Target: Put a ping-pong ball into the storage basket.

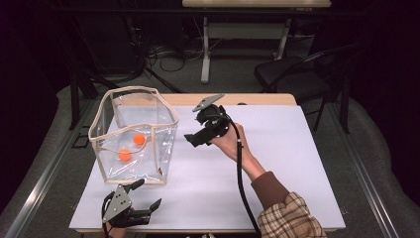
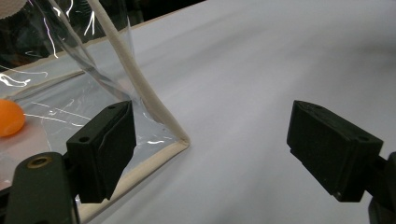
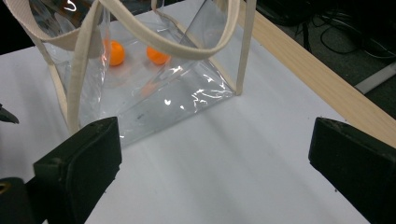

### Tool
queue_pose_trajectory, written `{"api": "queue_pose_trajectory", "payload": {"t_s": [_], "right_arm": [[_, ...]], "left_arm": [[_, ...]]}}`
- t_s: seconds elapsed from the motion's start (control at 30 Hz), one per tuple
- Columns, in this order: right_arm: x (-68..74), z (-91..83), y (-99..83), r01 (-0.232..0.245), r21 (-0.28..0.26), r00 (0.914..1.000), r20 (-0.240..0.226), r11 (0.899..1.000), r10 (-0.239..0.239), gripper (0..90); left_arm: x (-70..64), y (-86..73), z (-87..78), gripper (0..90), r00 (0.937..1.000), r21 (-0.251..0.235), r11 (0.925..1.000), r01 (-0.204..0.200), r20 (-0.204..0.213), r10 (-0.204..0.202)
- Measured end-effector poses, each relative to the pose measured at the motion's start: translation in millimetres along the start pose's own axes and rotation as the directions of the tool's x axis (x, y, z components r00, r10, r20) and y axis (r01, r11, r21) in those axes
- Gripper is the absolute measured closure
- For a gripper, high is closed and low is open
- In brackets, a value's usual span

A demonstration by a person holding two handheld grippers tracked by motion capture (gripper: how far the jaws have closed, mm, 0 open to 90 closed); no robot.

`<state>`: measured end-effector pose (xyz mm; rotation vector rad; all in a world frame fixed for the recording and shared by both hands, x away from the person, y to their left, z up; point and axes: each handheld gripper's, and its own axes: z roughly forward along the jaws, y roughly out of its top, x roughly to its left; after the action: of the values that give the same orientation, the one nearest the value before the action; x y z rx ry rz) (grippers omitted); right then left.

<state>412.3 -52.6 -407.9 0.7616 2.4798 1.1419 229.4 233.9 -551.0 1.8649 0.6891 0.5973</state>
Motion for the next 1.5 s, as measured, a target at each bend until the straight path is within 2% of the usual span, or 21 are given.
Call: {"api": "queue_pose_trajectory", "payload": {"t_s": [0.23,0.37,0.8,1.27,1.5], "right_arm": [[-0.8,-3.4,-13.2,-0.006,0.016,1.0,0.003,1.0,0.006,1.2],[-1.6,-4.9,-26.5,0.0,0.038,0.9997,0.023,0.999,-0.001,1.1],[-2.3,-18.6,-55.6,-0.025,0.037,0.9991,0.034,0.999,0.024,0.2],[5.1,-30.7,-92.3,-0.036,0.049,0.9979,0.055,0.998,0.033,0.2],[11.5,-39.6,-110.0,-0.039,0.032,0.9972,0.065,0.999,0.037,0.2]], "left_arm": [[-0.1,0.1,0.0,15.8,1.0,0.0,1.0,0.0,-0.001,0.0],[0.1,0.1,-0.2,15.8,1.0,0.0,1.0,0.0,0.0,0.0],[0.0,0.4,0.2,15.8,1.0,0.002,1.0,-0.005,0.0,0.005],[-0.5,0.7,-0.1,15.8,1.0,-0.001,1.0,-0.003,-0.003,0.003],[-0.5,0.7,0.4,15.8,1.0,0.001,1.0,-0.005,-0.003,0.005]]}}
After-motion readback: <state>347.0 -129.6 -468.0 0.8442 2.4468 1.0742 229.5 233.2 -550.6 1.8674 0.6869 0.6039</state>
